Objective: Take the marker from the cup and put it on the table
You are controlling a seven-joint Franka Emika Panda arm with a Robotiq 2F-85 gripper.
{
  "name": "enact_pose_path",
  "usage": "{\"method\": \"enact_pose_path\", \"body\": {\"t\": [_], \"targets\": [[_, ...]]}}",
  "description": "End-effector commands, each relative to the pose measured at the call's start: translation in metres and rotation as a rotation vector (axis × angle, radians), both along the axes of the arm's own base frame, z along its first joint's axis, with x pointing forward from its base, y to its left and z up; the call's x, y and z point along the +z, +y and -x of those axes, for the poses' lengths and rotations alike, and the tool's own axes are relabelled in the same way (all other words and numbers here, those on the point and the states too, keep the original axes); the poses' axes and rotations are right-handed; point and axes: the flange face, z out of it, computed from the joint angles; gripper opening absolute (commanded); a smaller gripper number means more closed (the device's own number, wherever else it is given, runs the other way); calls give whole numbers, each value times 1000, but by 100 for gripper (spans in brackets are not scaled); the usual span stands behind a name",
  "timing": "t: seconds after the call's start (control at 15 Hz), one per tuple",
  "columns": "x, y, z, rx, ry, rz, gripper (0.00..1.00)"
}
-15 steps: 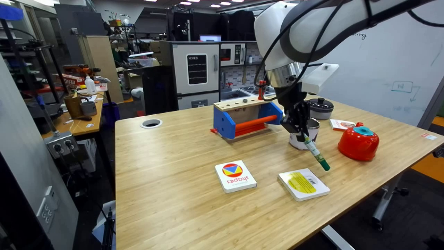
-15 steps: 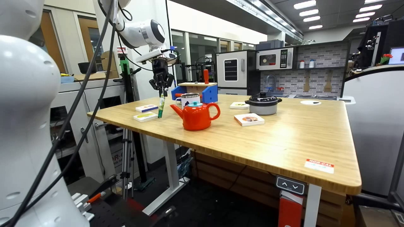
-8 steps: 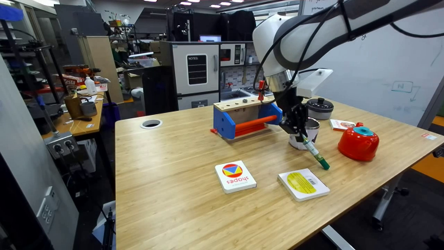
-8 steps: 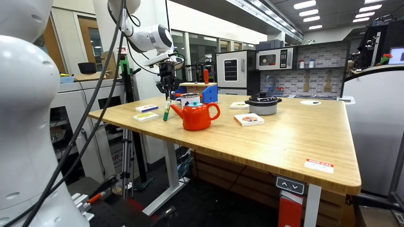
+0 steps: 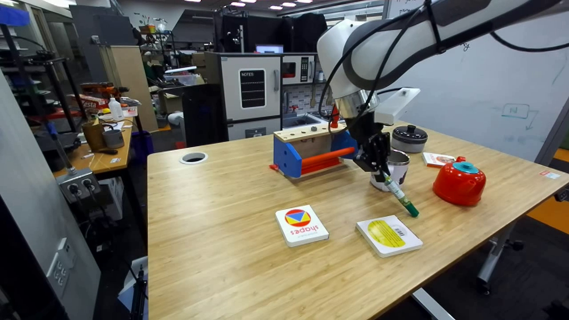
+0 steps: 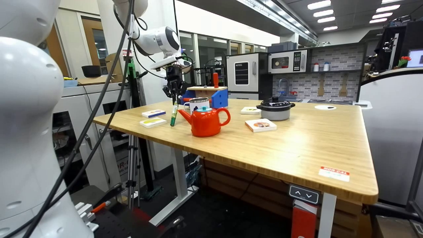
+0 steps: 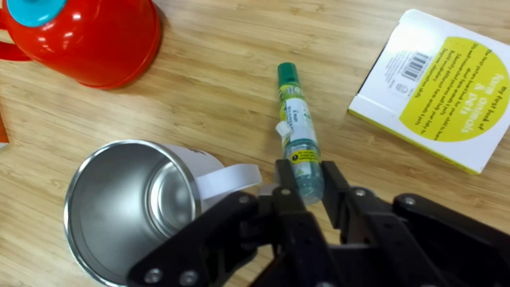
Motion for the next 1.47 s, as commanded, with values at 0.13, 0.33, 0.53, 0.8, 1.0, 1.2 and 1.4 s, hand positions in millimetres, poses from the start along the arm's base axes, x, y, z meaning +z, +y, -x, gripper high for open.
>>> {"method": "enact_pose_path", "body": {"t": [0.13, 0.33, 0.53, 0.8, 1.0, 1.2, 1.4], "targets": [[-2, 6, -7, 24, 30, 1, 53], [-4, 7, -10, 29, 31, -2, 73], [-4, 6, -12, 30, 29, -6, 83], [5, 0, -13, 17, 12, -17, 99], [5, 2, -13, 5, -9, -20, 100], [14, 1, -13, 4, -17, -30, 100], [13, 1, -12, 4, -13, -29, 100]]}}
